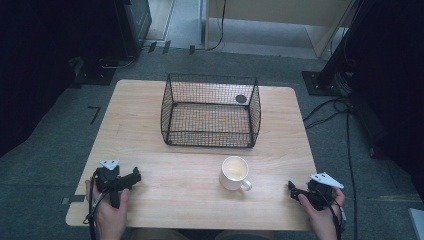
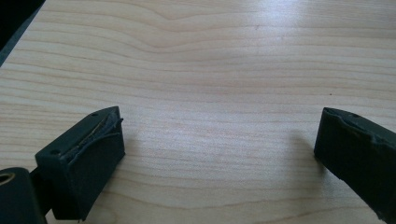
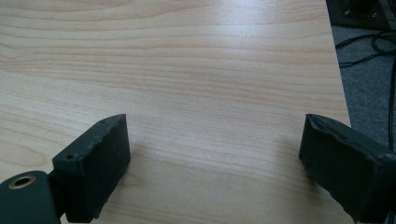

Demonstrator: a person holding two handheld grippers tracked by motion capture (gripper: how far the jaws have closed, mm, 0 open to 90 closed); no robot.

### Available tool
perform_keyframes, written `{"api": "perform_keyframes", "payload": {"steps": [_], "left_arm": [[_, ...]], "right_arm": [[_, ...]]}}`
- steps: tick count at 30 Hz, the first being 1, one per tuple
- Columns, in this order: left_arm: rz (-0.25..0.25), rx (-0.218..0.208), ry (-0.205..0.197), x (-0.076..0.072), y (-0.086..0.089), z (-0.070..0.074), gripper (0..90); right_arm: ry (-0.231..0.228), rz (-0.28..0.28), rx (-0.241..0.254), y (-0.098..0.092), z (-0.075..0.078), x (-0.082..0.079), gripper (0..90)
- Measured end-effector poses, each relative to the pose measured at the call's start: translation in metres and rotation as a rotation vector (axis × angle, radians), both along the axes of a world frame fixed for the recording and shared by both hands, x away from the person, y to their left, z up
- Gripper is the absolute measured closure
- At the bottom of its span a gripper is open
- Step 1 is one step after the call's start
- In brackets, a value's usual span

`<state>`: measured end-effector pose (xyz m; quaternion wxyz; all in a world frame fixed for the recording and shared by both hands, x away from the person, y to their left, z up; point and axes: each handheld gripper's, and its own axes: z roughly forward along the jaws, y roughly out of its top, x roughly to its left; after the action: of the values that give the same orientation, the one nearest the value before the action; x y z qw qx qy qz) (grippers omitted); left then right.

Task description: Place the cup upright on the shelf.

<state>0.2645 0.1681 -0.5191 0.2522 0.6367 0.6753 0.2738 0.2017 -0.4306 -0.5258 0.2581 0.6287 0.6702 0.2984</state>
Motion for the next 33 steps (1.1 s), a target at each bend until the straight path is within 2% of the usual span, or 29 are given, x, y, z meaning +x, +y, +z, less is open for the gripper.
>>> {"api": "perform_keyframes", "payload": {"steps": [8,14,19,24,33], "left_arm": [[0.0,-0.001,0.0,0.0,0.0,0.0,1.8],[0.0,-0.001,0.0,0.0,0.0,0.0,1.8],[0.0,-0.001,0.0,0.0,0.0,0.0,1.8],[0.0,-0.001,0.0,0.0,0.0,0.0,1.8],[0.0,0.0,0.0,0.0,0.0,0.0,1.7]], "right_arm": [[-0.019,-0.011,-0.017,0.003,0.001,-0.002,13.1],[-0.008,0.033,-0.029,0.013,0.007,-0.003,13.4],[-0.037,0.056,-0.024,0.019,0.016,-0.005,14.1],[-0.044,0.083,0.002,0.023,0.02,-0.007,15.2],[-0.066,0.128,0.006,0.033,0.027,-0.008,18.6]]}}
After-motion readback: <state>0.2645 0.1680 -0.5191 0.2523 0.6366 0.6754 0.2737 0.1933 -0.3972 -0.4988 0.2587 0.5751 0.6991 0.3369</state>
